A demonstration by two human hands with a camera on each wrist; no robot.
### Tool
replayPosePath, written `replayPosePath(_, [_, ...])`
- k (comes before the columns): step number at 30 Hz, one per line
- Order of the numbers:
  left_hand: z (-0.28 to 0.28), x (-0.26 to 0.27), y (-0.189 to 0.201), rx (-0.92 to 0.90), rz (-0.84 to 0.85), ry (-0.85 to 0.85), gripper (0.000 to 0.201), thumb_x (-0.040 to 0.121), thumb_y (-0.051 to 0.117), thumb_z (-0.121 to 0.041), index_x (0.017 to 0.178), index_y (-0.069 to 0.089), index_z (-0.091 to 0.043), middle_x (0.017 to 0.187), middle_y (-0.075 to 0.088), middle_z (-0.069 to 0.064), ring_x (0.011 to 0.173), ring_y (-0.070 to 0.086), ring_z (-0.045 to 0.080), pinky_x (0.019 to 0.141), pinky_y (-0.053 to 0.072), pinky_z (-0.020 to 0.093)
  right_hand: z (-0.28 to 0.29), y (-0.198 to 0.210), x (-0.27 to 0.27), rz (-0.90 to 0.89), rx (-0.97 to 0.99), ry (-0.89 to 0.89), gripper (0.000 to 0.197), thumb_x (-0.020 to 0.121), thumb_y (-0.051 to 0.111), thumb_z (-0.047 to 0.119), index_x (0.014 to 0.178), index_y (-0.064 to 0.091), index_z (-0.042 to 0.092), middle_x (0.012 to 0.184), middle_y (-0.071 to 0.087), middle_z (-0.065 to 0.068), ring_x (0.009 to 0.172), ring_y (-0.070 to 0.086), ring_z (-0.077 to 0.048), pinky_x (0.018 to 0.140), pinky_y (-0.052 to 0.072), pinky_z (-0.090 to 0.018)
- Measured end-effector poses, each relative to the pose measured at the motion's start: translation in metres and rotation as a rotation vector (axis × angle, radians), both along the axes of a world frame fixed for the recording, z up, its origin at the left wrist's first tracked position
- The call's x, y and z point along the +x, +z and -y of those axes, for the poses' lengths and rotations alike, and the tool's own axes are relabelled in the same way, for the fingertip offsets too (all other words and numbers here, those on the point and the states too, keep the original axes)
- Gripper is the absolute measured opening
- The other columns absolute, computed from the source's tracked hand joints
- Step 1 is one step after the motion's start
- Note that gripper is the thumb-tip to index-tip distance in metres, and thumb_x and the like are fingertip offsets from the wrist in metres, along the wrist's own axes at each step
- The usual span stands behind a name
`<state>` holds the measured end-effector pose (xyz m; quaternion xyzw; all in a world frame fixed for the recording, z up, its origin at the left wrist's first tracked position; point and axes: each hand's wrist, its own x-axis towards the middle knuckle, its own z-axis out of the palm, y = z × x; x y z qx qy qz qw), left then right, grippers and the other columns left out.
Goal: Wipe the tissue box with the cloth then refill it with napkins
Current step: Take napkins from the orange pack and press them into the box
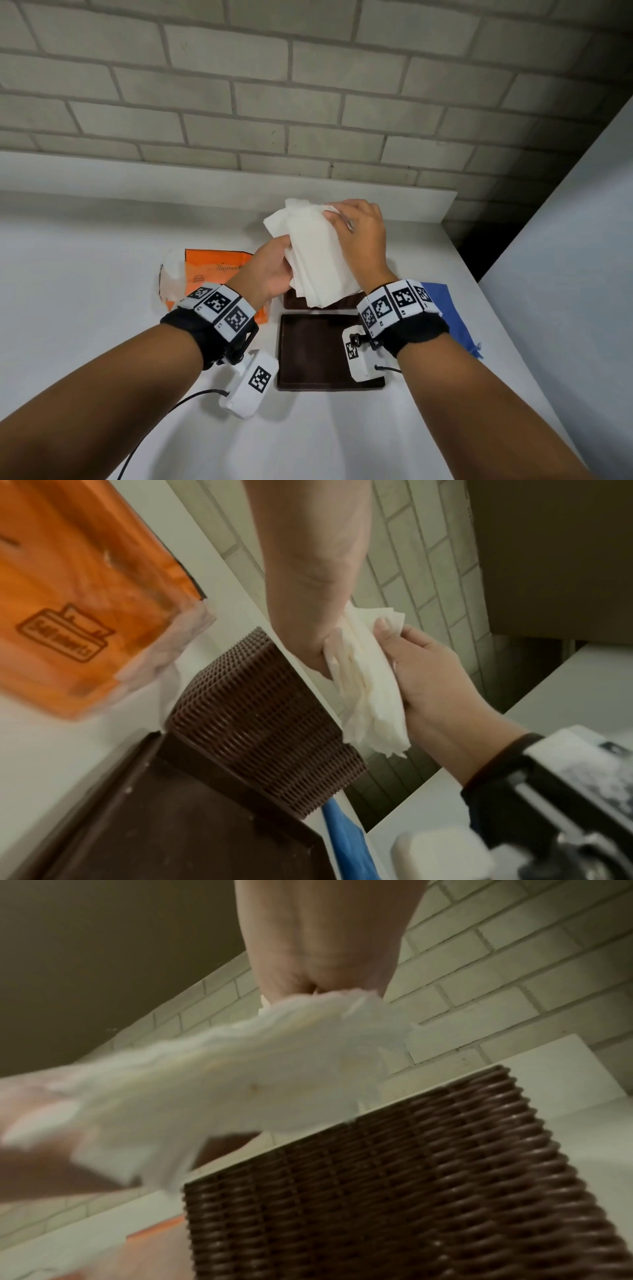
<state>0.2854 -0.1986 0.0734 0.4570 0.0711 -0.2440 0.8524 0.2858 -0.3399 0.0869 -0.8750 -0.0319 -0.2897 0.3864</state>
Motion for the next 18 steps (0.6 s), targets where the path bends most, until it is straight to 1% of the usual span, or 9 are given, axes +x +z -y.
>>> replayPosePath(3, [0.000, 0.002, -0.004, 0.052, 0.001, 0.022, 0.027, 0.095, 0.040, -0.006, 0.114, 0.058, -0.007, 0.109, 0.066, 0.011, 0.095, 0.064, 0.025, 0.078, 0.053, 0.039, -0.001, 0.006, 0.004, -0.103, 0.246, 0.091, 0.020, 0.095, 0.055, 0.023, 0.100, 0.068, 0.009, 0.081, 0.062, 0.008, 0.077, 0.055, -0.008, 0.072, 0.041, -0.020])
replayPosePath(5, [0.001, 0.002, -0.005, 0.060, 0.001, 0.019, 0.031, 0.096, 0.041, -0.008, 0.123, 0.056, -0.006, 0.118, 0.064, 0.012, 0.101, 0.063, 0.026, 0.081, 0.053, 0.040, -0.003, 0.009, 0.006, -0.141, 0.300, 0.137, 0.013, 0.095, 0.054, 0.022, 0.091, 0.064, 0.015, 0.072, 0.057, 0.015, 0.068, 0.051, -0.002, 0.066, 0.039, -0.017])
replayPosePath(6, [0.002, 0.002, -0.006, 0.064, 0.004, 0.020, 0.035, 0.096, 0.042, -0.010, 0.128, 0.054, -0.005, 0.123, 0.063, 0.013, 0.104, 0.062, 0.027, 0.083, 0.053, 0.040, -0.004, 0.012, 0.006, -0.155, 0.324, 0.161, 0.014, 0.095, 0.054, 0.022, 0.087, 0.063, 0.016, 0.071, 0.058, 0.012, 0.067, 0.051, -0.004, 0.065, 0.041, -0.018])
replayPosePath(8, [0.002, 0.003, -0.007, 0.058, 0.008, 0.017, 0.038, 0.096, 0.041, -0.011, 0.132, 0.052, -0.003, 0.126, 0.062, 0.014, 0.104, 0.062, 0.027, 0.085, 0.053, 0.039, -0.007, 0.016, 0.008, -0.166, 0.401, 0.185, 0.020, 0.096, 0.053, 0.024, 0.090, 0.063, 0.007, 0.079, 0.066, -0.008, 0.072, 0.055, -0.013, 0.068, 0.046, -0.029])
replayPosePath(9, [0.001, 0.003, -0.007, 0.053, 0.011, 0.016, 0.037, 0.095, 0.041, -0.010, 0.130, 0.053, -0.003, 0.120, 0.064, 0.013, 0.099, 0.064, 0.026, 0.082, 0.055, 0.038, -0.008, 0.019, 0.009, -0.171, 0.469, 0.185, 0.024, 0.096, 0.052, 0.025, 0.094, 0.062, 0.003, 0.087, 0.068, -0.019, 0.074, 0.057, -0.018, 0.069, 0.048, -0.032])
replayPosePath(10, [0.001, 0.004, -0.007, 0.050, 0.014, 0.022, 0.036, 0.094, 0.041, -0.009, 0.127, 0.055, -0.003, 0.112, 0.067, 0.011, 0.093, 0.066, 0.024, 0.077, 0.057, 0.036, -0.008, 0.023, 0.010, -0.189, 0.548, 0.192, 0.026, 0.096, 0.052, 0.025, 0.097, 0.061, 0.001, 0.091, 0.069, -0.024, 0.076, 0.059, -0.020, 0.071, 0.050, -0.034])
replayPosePath(12, [0.000, 0.006, -0.008, 0.038, 0.021, 0.024, 0.035, 0.093, 0.042, -0.008, 0.125, 0.056, -0.006, 0.103, 0.068, 0.008, 0.088, 0.067, 0.023, 0.073, 0.056, 0.036, -0.009, 0.027, 0.013, -0.242, 0.685, 0.221, 0.019, 0.097, 0.051, 0.024, 0.095, 0.062, 0.009, 0.087, 0.071, -0.014, 0.076, 0.063, -0.019, 0.074, 0.054, -0.034])
replayPosePath(14, [0.001, 0.007, -0.009, 0.027, 0.029, 0.014, 0.032, 0.093, 0.042, -0.008, 0.121, 0.058, -0.007, 0.100, 0.069, 0.008, 0.088, 0.067, 0.023, 0.074, 0.055, 0.036, -0.013, 0.028, 0.016, -0.269, 0.608, 0.190, 0.015, 0.097, 0.051, 0.023, 0.094, 0.062, 0.014, 0.086, 0.067, -0.004, 0.078, 0.062, -0.018, 0.076, 0.053, -0.035])
replayPosePath(18, [0.005, 0.005, -0.006, 0.003, 0.048, -0.039, 0.019, 0.096, 0.047, -0.014, 0.101, 0.064, -0.008, 0.088, 0.070, 0.006, 0.076, 0.069, 0.019, 0.066, 0.059, 0.030, -0.020, 0.016, 0.019, -0.281, 0.121, 0.035, 0.028, 0.099, 0.047, 0.024, 0.112, 0.059, 0.003, 0.098, 0.060, -0.008, 0.090, 0.056, -0.023, 0.069, 0.038, -0.023])
